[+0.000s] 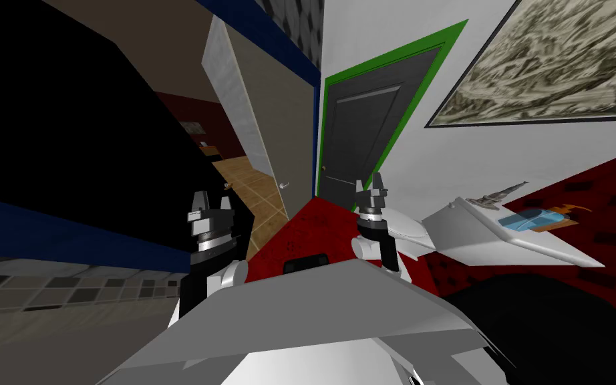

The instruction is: Push the door open

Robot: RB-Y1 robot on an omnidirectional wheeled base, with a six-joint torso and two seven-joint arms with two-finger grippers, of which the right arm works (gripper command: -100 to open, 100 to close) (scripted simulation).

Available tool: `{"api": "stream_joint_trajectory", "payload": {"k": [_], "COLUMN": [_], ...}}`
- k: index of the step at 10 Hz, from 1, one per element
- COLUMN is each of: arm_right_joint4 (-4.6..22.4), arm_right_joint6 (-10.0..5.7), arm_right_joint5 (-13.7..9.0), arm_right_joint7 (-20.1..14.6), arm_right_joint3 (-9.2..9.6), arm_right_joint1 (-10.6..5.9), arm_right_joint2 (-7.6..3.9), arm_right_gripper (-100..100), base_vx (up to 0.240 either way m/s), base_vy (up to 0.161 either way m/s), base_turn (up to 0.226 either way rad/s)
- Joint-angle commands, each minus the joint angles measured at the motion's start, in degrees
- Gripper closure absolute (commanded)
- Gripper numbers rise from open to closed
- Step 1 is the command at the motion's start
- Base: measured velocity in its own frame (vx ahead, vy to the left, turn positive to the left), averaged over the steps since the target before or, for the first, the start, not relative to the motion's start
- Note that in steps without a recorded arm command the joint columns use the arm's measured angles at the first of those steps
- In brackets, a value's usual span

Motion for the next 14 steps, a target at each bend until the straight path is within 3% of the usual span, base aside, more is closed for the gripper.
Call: {"api": "stream_joint_trajectory", "payload": {"k": [1, 14], "arm_right_joint4": [1.6, 18.5], "arm_right_joint6": [-0.45, -5.16], "arm_right_joint5": [0.6, 6.6], "arm_right_joint7": [-0.3, -3.5], "arm_right_joint3": [0.64, 7.36], "arm_right_joint1": [-0.26, -2.97], "arm_right_joint2": [-0.38, -3.01], "arm_right_gripper": [-100, -100], "base_vx": [0.097, 0.138], "base_vy": [0.011, 0.005], "base_turn": [0.025, 0.03]}}
